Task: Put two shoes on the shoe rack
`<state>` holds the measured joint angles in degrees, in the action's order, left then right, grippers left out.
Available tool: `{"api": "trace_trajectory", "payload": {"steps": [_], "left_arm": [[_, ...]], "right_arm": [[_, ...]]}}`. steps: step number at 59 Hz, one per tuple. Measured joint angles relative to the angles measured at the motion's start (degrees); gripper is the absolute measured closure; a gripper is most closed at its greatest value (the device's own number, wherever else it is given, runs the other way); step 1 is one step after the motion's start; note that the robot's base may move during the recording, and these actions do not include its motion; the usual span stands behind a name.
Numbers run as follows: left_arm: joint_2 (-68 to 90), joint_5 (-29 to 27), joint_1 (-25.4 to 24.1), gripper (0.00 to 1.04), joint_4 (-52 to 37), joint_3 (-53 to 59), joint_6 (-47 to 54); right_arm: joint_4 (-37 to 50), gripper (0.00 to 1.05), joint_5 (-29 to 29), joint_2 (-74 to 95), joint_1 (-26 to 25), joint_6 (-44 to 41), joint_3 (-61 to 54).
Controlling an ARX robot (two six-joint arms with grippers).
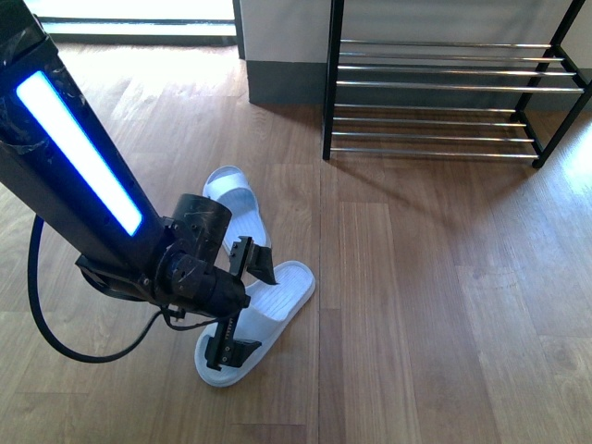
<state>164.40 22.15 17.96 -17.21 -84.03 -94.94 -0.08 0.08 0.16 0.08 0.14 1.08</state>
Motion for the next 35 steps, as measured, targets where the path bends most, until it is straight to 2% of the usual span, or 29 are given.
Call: {"api": "trace_trajectory", "payload": {"steps": [14, 31, 35], "left_arm": [[4.3, 0.5, -1.4, 0.09, 2.0, -1.9, -4.4], [5.5, 0.4, -1.5, 0.1, 5.2, -4.0, -2.2], [5.5, 0.0, -1.5, 0.16, 7.1, -4.6, 0.0]], "right_arm": [[0.0, 0.09, 0.0, 0.0, 0.0, 0.0, 0.0], [0.0, 0.09, 0.0, 0.0, 0.0, 0.0, 0.0], [0.0, 0.09, 0.0, 0.0, 0.0, 0.0, 0.0]]}}
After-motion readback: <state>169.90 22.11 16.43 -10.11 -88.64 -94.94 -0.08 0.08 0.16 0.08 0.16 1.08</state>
